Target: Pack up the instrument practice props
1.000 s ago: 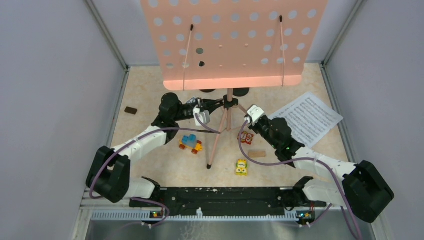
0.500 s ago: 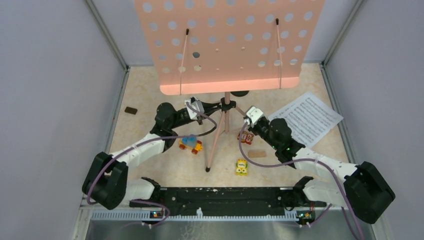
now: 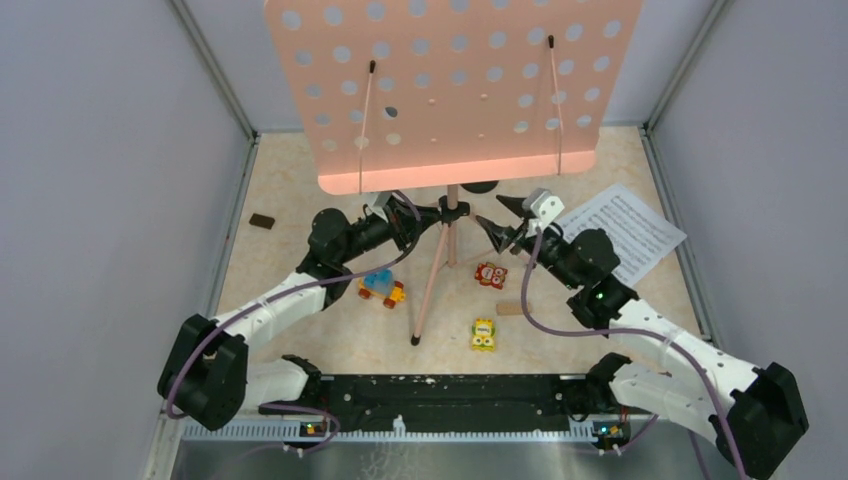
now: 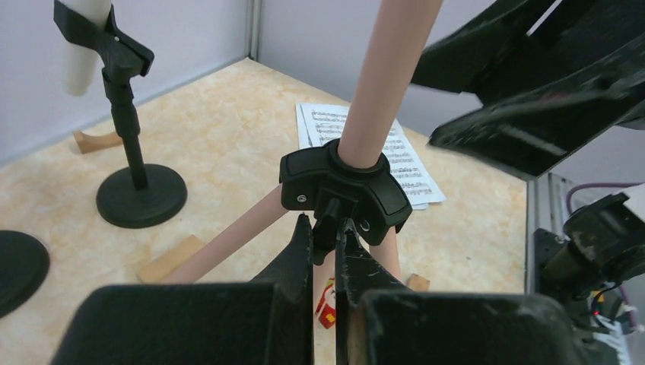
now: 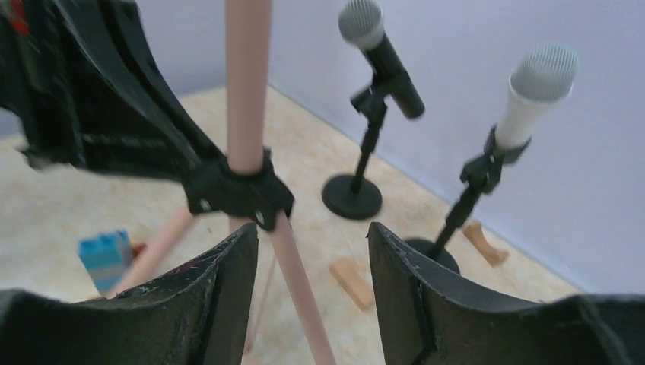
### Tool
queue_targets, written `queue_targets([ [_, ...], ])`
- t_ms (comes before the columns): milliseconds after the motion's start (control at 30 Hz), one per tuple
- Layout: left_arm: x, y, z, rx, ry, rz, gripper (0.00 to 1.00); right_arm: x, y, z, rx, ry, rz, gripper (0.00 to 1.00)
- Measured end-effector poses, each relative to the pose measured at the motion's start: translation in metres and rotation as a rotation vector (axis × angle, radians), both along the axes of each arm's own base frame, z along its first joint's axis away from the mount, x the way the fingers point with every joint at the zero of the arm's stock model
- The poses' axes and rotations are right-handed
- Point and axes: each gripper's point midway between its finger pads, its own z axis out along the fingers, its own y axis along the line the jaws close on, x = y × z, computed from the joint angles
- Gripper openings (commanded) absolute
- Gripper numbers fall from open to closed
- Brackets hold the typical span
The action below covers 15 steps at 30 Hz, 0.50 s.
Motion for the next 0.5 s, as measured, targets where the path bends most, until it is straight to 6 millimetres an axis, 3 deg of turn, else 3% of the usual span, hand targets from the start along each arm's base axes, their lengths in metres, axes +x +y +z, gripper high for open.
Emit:
queue_targets([
  [100,0.000,0.000,0.000,-0.040,0.092,0.014,0.00,-0.008,0.010,0.040,0.108,-0.035,0.066,0.51],
  [200,0.000,-0.001,0.000,-0.086,0.209,0.019,0.00,-0.011,0.022,0.062,0.196,-0.034,0.132,0.50],
  [300,0.001,-0.003,0.000,-0.138,0.342,0.025,0.00,-0.008,0.037,0.064,0.227,-0.008,0.180,0.51],
  [400,0.001,-0.004,0.000,-0.206,0.475,0.028,0.00,-0.003,0.054,0.052,0.213,0.034,0.215,0.50],
  [500,0.001,-0.004,0.001,-0.265,0.581,0.025,0.00,0.001,0.067,0.048,0.202,0.051,0.239,0.43],
])
